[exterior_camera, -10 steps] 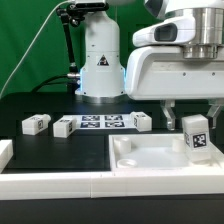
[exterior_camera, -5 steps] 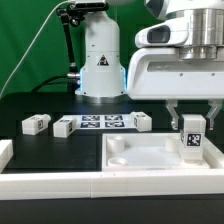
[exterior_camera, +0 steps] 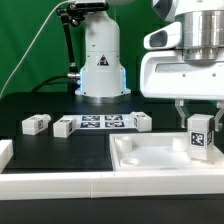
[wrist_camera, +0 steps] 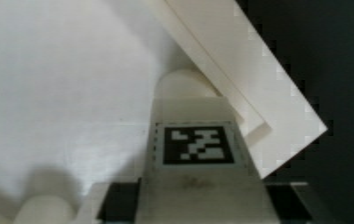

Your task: Assemble one leg

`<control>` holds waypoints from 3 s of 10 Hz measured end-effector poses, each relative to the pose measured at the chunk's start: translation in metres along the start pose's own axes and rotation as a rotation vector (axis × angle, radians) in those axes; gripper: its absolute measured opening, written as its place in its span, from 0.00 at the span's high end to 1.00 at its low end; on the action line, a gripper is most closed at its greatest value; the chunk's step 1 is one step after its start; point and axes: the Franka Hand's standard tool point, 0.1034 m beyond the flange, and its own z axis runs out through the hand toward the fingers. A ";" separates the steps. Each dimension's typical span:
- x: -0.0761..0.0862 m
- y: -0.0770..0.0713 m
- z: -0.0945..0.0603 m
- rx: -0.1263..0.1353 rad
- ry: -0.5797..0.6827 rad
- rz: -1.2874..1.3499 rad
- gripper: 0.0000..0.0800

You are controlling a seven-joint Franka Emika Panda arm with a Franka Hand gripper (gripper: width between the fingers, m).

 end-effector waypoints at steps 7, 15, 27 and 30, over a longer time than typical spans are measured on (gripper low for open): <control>0.001 0.001 0.000 -0.001 -0.017 0.409 0.34; 0.004 0.000 0.000 0.013 -0.005 -0.391 0.19; 0.001 0.000 0.000 -0.010 0.012 -0.887 0.64; 0.000 0.000 0.001 -0.009 0.009 -0.660 0.64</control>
Offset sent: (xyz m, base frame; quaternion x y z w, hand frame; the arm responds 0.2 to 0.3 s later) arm -0.0007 -0.0108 -0.0088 -0.0304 -0.0046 0.2501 0.9677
